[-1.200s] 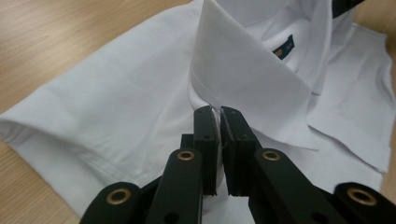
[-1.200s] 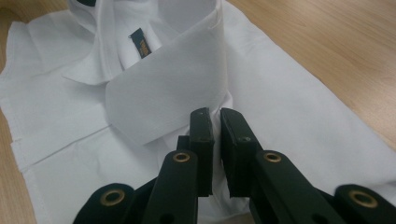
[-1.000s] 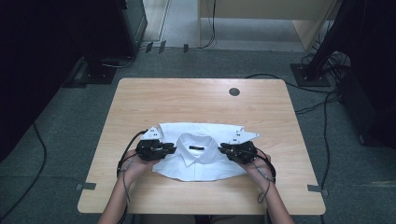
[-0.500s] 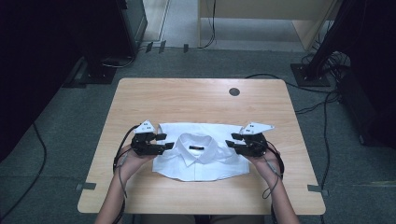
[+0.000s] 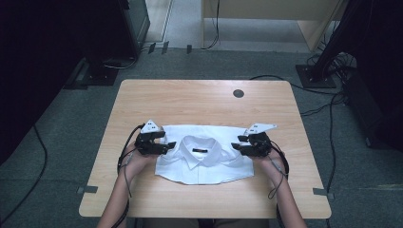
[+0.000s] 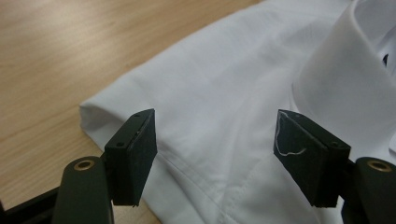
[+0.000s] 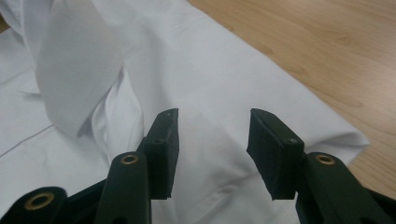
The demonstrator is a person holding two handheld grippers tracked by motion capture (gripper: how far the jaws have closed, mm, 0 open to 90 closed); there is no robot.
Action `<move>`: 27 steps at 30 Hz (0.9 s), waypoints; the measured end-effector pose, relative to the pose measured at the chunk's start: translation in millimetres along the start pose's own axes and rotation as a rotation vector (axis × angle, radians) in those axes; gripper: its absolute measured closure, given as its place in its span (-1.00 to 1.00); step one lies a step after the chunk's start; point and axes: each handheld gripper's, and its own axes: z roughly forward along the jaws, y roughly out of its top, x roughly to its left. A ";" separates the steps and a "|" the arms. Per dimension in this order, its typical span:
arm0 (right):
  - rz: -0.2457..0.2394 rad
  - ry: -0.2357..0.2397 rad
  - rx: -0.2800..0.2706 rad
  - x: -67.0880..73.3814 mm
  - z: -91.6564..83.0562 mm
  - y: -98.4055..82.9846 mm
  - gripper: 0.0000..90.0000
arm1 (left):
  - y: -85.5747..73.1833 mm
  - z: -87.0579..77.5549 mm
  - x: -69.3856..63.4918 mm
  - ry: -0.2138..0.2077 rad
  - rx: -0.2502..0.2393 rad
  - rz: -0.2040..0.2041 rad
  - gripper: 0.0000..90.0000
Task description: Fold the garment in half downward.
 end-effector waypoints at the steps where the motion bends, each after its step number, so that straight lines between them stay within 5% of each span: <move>1: -0.008 0.013 0.002 1.2 1.6 0.0 0.20 | -1.3 0.6 -1.6 -0.009 0.008 0.019 -0.33; 14: -0.072 0.119 0.031 21.4 14.2 -4.8 0.00 | -10.1 -8.5 -9.1 -0.088 0.018 0.031 -0.35; 21: -0.111 0.143 0.041 31.2 14.1 -9.4 -0.12 | -10.9 -18.3 -8.3 -0.135 -0.021 0.044 -0.38; 27: -0.118 0.133 0.039 36.1 14.9 -6.6 -0.17 | -7.7 -19.5 -1.5 -0.039 -0.057 0.000 -0.38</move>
